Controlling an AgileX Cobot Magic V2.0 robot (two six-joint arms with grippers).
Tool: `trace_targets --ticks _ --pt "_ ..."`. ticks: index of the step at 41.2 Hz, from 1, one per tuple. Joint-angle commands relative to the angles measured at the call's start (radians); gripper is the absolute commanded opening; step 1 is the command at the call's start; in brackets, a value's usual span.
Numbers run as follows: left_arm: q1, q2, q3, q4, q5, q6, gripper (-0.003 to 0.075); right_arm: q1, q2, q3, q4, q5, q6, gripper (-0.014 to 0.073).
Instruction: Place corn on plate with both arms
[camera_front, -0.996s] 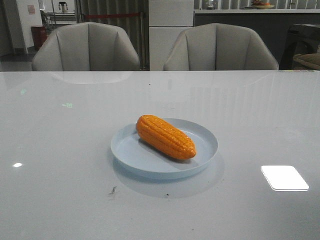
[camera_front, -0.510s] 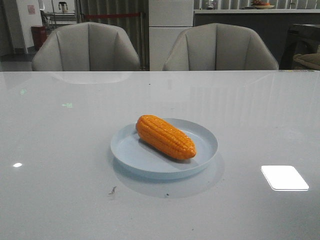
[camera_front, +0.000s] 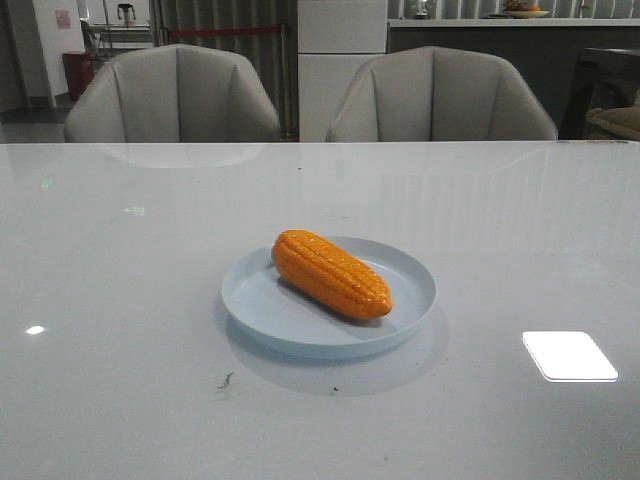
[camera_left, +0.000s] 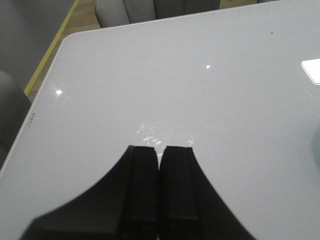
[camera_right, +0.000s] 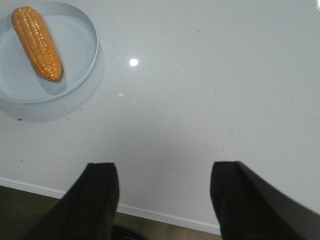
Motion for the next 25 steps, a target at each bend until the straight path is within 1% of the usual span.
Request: trace_targets --ticks 1,2,11,13,16,19,22,25 --pt "0.002 -0.048 0.015 -0.006 -0.148 -0.001 0.0088 -0.008 -0.004 -0.025 0.008 -0.063 -0.001 0.0507" --pt "0.002 -0.064 0.031 -0.006 -0.166 -0.001 0.0088 -0.008 -0.004 -0.025 0.008 -0.063 -0.001 0.0507" --pt "0.002 -0.299 0.273 -0.006 -0.512 -0.001 0.0088 -0.008 -0.004 -0.025 0.008 -0.063 -0.001 0.0507" --pt "0.002 -0.359 0.327 -0.006 -0.555 -0.001 0.0088 -0.008 -0.004 -0.025 0.008 -0.063 -0.001 0.0507" --pt "0.002 -0.452 0.392 -0.006 -0.554 -0.001 0.0088 -0.008 -0.004 -0.025 0.008 -0.063 -0.001 0.0507" --pt "0.002 -0.532 0.432 -0.006 -0.518 -0.001 0.0088 -0.008 -0.004 -0.025 0.008 -0.063 -0.001 0.0507" --pt "0.002 -0.59 0.457 -0.012 -0.49 -0.001 0.0088 -0.008 -0.004 -0.025 0.008 -0.063 -0.001 0.0507" --pt "0.002 -0.636 0.484 -0.019 -0.49 -0.001 0.0088 -0.008 -0.004 -0.025 0.008 -0.063 -0.001 0.0507"
